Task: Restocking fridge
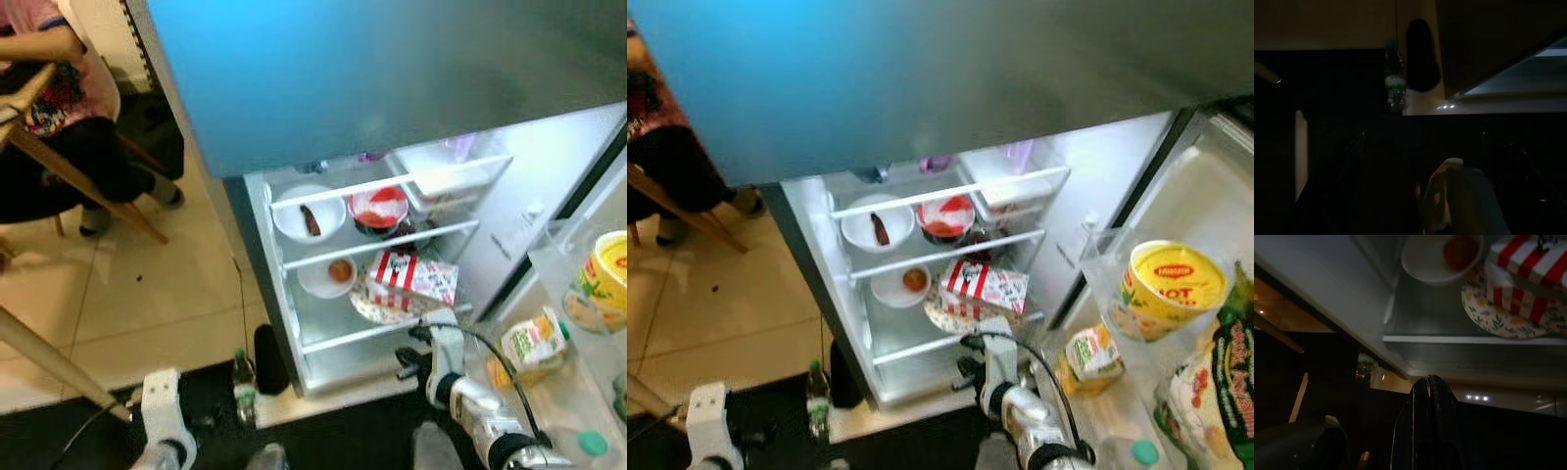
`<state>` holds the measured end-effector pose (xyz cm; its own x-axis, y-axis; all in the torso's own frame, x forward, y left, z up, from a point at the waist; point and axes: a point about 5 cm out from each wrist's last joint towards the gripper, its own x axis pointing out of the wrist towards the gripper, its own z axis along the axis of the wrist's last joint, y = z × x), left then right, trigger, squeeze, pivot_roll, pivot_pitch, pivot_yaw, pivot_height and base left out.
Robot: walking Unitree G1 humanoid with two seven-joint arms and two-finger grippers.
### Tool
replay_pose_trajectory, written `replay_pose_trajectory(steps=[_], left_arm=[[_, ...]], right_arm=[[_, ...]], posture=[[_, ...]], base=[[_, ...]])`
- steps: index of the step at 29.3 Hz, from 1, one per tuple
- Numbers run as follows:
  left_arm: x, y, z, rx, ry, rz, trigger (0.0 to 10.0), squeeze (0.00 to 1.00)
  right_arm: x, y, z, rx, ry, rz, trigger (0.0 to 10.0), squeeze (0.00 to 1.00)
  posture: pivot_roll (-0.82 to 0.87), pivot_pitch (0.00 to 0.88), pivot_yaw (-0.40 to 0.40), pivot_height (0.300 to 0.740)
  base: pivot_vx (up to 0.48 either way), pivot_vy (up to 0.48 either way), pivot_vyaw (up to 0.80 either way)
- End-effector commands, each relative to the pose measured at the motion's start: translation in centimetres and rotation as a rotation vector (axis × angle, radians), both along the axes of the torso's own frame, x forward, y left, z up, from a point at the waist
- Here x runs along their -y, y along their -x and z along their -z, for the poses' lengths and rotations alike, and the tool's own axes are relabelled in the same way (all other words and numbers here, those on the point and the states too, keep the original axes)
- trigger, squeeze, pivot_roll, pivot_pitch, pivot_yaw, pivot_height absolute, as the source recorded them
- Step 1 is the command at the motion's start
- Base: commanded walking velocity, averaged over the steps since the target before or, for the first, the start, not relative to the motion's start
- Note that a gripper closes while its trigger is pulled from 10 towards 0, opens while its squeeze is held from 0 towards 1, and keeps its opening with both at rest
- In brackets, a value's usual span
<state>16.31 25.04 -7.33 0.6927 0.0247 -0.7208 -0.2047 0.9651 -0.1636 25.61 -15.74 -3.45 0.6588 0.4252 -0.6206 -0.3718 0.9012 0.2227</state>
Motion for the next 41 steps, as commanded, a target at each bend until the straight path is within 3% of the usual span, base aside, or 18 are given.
replay_pose_trajectory(steps=[1, 3, 8, 15, 25, 33, 41], left_arm=[[-0.2, 1.8, 0.8, -0.084, -0.005, -0.016, 10.0, 0.00], [0.2, 3.2, 1.5, -0.143, 0.005, -0.029, 10.0, 0.00], [1.4, 4.1, 2.3, -0.197, 0.020, -0.023, 10.0, 0.00], [2.0, 3.8, 2.3, -0.194, 0.027, -0.023, 10.0, 0.00], [1.4, 4.1, 2.3, -0.210, 0.008, -0.021, 10.0, 0.00], [2.0, 3.6, 2.3, -0.210, 0.014, -0.017, 10.0, 0.00], [3.1, 2.9, 2.4, -0.215, 0.030, -0.012, 10.0, 0.00]], right_arm=[[0.0, 1.0, 0.8, -0.048, 0.019, -0.012, 10.0, 0.00], [0.1, 1.9, 1.5, -0.083, 0.064, -0.038, 10.0, 0.00], [0.7, 3.2, 2.5, -0.142, 0.142, -0.039, 10.0, 0.00], [1.4, 4.4, 3.3, -0.196, 0.190, -0.033, 10.0, 0.00], [2.0, 5.6, 4.0, -0.238, 0.218, -0.026, 10.0, 0.00], [3.9, 6.2, 4.2, -0.265, 0.313, 0.032, 10.0, 0.00], [6.7, 8.7, 5.0, -0.353, 0.457, 0.082, 10.0, 0.00]], posture=[[-0.02, 0.000, 0.028, 0.679], [-0.03, 0.000, 0.024, 0.689], [-0.03, 0.000, 0.015, 0.709], [-0.03, 0.000, 0.003, 0.734], [-0.02, 0.000, 0.017, 0.740], [-0.04, 0.000, 0.013, 0.740], [-0.03, 0.000, -0.016, 0.740]], base=[[0.000, 0.000, 0.00], [0.000, 0.000, 0.00], [0.000, 0.000, 0.00], [0.000, 0.000, 0.00], [0.000, 0.000, 0.00], [0.000, 0.000, 0.00], [-0.100, 0.000, 0.00]])
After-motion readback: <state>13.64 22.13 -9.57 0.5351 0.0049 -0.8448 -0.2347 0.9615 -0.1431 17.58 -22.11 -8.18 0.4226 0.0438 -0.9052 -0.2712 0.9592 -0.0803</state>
